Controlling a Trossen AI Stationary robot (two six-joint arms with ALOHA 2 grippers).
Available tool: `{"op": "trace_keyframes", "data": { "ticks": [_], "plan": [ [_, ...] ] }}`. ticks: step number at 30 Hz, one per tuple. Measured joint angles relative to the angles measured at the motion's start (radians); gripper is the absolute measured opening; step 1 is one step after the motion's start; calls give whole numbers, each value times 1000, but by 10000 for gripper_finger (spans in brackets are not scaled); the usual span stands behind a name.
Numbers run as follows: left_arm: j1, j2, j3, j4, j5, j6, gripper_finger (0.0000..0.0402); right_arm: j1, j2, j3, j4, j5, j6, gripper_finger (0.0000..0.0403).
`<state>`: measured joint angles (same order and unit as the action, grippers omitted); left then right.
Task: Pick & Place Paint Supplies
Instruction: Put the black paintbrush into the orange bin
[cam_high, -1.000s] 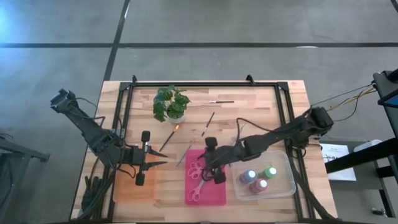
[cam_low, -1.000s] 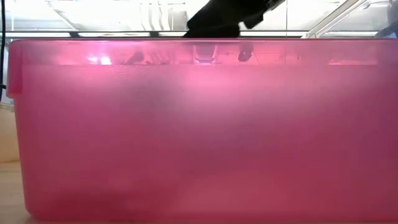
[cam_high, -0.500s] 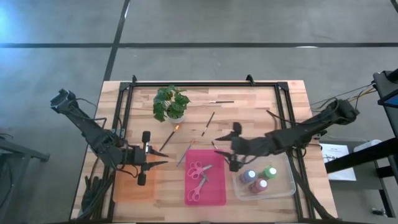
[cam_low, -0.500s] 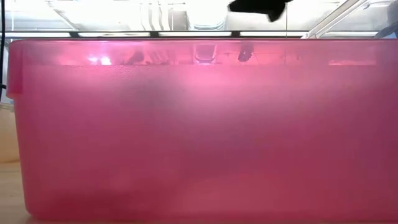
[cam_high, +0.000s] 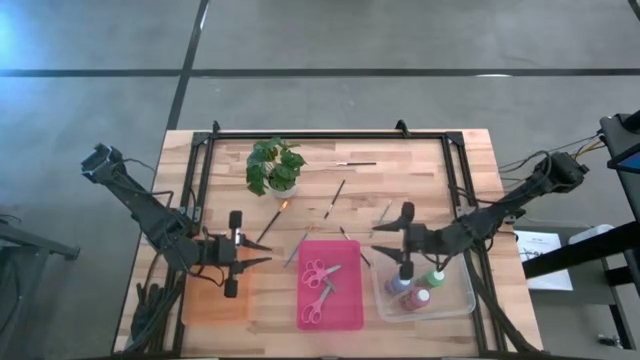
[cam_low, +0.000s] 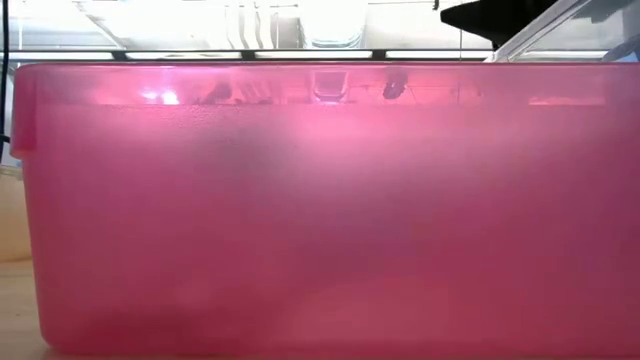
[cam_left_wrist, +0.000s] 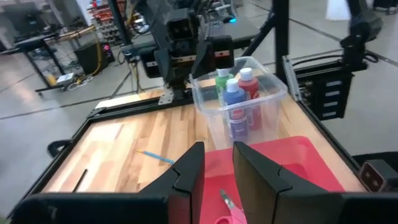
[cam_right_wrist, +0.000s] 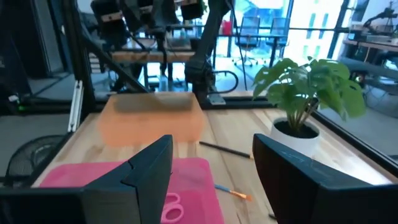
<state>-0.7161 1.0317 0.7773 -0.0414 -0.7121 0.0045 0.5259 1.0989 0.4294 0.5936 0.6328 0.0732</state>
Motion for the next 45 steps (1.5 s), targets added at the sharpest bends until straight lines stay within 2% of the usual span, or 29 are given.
{"op": "trace_keyframes", "data": {
  "ticks": [6, 10, 12, 18, 24, 27, 35, 40, 45],
  "plan": [
    [37, 2, 0, -9, -61, -53, 91, 0, 0, -30, 13, 1, 10, 219],
    [116, 26, 0, -33, -140, -125, 91, 0, 13, -22, 12, 1, 10, 219],
    [178, 43, 0, -46, -134, -133, 91, 0, 14, -18, 11, 1, 1, 219],
    [415, 109, 33, -111, 78, -144, 91, 0, 13, -1, 9, 3, -29, 219],
    [604, 172, 85, -345, 256, -227, 91, 0, 14, 3, 9, 0, -27, 219],
    [620, 182, 87, -462, 290, -307, 91, 0, 14, -5, 3, -1, -16, 219],
    [608, 182, 87, -611, 380, -588, 90, 0, 14, -5, -7, -5, -20, 219],
    [608, 182, 81, -706, 388, -675, 90, 0, 15, -1, -7, -41, -6, 219],
    [606, 182, 43, -695, 467, -691, 90, 11, 15, -1, -7, -53, -2, 219]
  ]
}}
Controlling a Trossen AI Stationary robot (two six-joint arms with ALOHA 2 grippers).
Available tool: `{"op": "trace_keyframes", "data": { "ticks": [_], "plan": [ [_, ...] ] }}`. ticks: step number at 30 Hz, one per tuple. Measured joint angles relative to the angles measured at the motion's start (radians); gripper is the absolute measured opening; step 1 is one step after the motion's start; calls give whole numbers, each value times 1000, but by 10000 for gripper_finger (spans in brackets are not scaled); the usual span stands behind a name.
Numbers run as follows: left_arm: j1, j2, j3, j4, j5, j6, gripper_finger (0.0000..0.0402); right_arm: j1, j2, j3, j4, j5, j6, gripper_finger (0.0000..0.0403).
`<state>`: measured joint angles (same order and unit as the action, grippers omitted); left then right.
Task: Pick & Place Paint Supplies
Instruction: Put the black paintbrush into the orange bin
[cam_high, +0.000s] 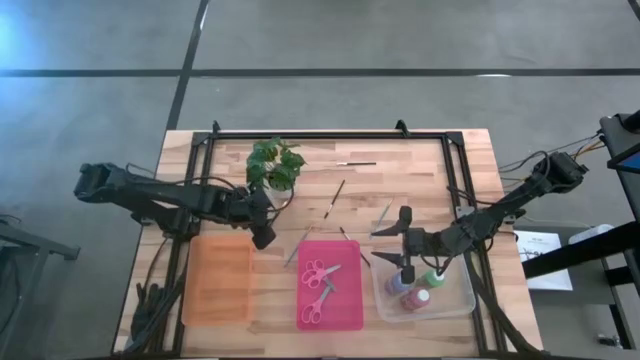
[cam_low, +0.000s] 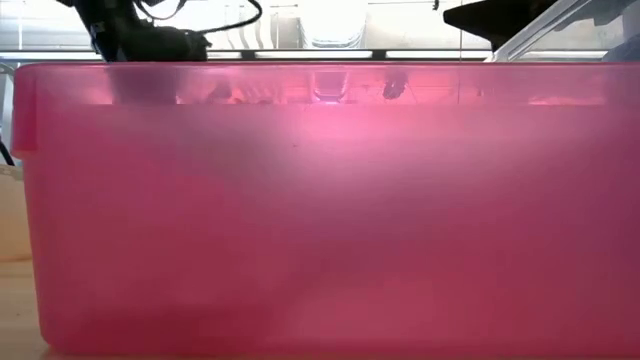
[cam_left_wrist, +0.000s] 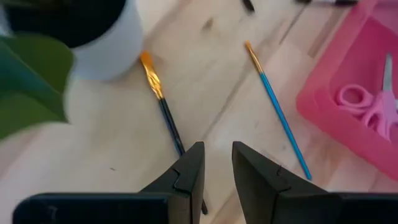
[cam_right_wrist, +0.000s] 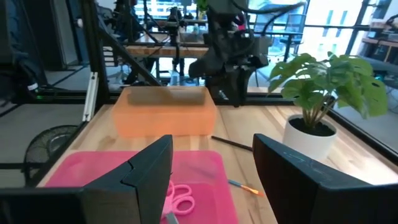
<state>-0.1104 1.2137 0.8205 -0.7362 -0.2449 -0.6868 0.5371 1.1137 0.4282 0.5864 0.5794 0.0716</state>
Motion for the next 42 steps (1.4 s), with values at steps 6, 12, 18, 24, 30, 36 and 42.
{"op": "trace_keyframes", "data": {
  "ticks": [6, 12, 18, 24, 30, 36, 42],
  "plan": [
    [0, 5, -51, 59, 18, -21, 90, 0, 0, 1, -1, -1, -1, 219],
    [2, 52, -64, 91, 17, -21, 90, 0, 0, 0, -4, -4, -1, 219],
    [22, 154, -61, 92, 3, -21, 90, 0, 0, 9, -4, -4, -3, 219],
    [21, 273, -15, 97, 2, -18, 90, 0, 0, 10, -4, -5, -1, 219],
    [21, 363, 34, 83, 2, -1, 90, 6, 0, 6, -6, -16, 0, 219],
    [21, 387, 38, 51, 2, -33, 90, 26, 0, -4, -7, -16, 4, 219],
    [21, 390, 39, 36, -13, -66, 90, 28, 0, -4, -6, -14, 5, 219]
  ]
}}
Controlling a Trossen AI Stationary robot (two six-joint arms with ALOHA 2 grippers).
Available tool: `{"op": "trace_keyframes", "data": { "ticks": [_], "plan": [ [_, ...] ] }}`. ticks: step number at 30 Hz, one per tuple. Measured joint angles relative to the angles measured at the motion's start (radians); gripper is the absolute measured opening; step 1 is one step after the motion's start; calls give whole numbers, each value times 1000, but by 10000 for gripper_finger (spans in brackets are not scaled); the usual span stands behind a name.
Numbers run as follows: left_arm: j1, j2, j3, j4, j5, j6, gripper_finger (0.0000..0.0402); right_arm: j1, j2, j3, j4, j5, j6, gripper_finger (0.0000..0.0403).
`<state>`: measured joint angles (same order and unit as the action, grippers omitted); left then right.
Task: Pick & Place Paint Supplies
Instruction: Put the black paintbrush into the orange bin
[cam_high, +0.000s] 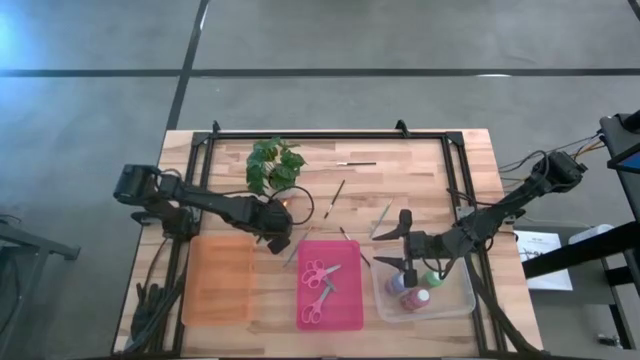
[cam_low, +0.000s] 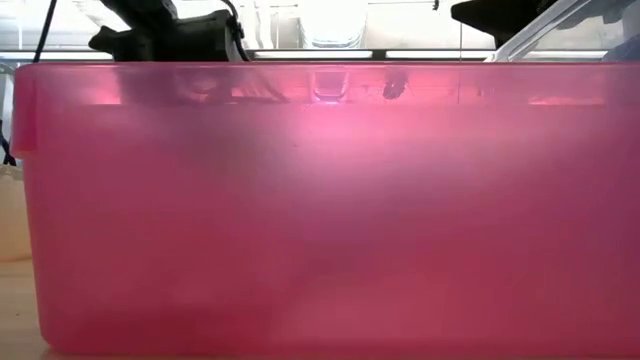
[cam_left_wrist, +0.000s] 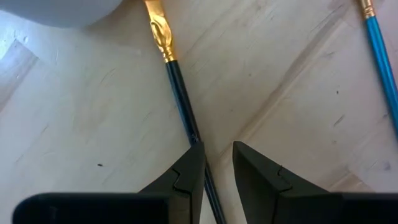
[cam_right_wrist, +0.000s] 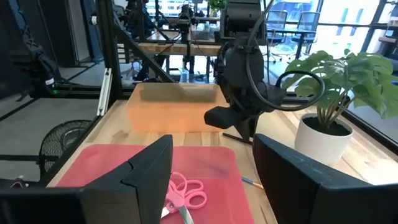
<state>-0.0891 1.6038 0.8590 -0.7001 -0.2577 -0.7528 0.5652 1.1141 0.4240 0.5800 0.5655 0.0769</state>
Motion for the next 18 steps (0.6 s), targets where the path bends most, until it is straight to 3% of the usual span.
{"op": "trace_keyframes", "data": {
  "ticks": [18],
  "plan": [
    [0, 50, 0, -12, 16, -34, 91, 0, 0, 0, 1, 2, 2, 219]
  ]
}}
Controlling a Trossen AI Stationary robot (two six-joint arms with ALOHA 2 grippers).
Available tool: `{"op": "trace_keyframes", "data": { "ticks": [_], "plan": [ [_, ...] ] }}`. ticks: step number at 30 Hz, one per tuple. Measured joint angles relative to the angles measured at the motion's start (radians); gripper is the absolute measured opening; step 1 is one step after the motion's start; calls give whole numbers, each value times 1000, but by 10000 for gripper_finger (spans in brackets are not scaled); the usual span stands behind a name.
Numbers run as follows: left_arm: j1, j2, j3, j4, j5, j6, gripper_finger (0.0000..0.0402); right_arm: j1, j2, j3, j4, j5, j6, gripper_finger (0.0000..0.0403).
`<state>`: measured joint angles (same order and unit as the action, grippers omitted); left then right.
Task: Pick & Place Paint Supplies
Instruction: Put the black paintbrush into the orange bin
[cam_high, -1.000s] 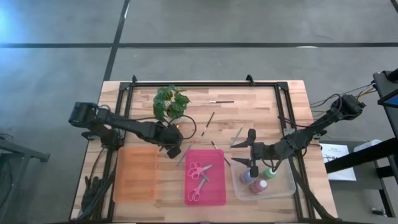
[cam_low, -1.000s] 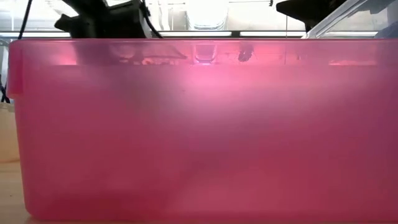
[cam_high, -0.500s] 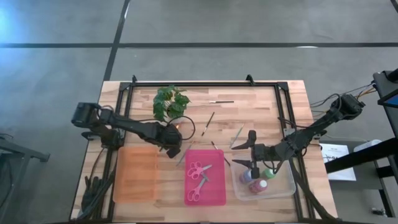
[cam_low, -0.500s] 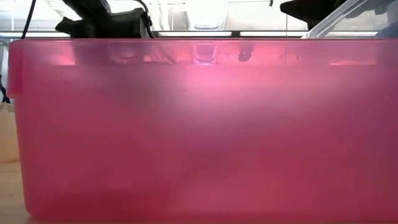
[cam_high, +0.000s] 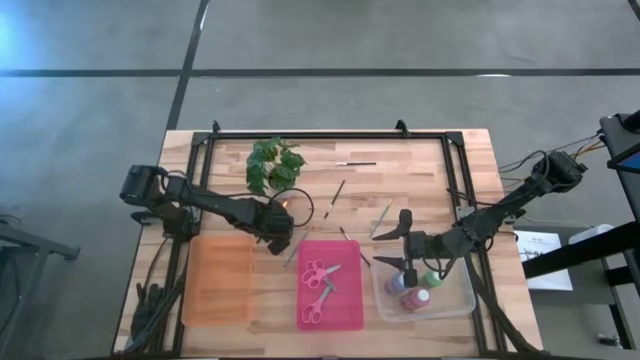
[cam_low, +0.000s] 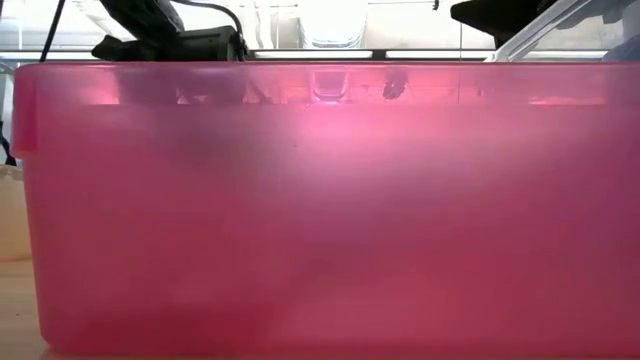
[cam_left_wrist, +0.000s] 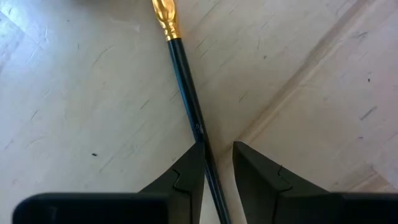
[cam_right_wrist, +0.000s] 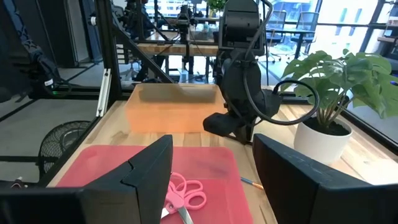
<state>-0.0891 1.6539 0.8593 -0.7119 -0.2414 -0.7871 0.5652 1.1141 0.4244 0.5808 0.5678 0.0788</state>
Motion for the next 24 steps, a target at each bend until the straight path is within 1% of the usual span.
{"op": "trace_keyframes", "data": {
  "ticks": [14, 21, 24],
  "plan": [
    [0, 0, -9, -17, 3, -15, 91, 0, 0, 0, 0, 0, 0, 219],
    [2, -3, -39, 15, 51, -17, 90, 0, 0, 0, 0, 0, 0, 219],
    [2, -5, -44, 20, 54, -17, 89, 0, 0, 0, 0, 0, -1, 219]
  ]
}}
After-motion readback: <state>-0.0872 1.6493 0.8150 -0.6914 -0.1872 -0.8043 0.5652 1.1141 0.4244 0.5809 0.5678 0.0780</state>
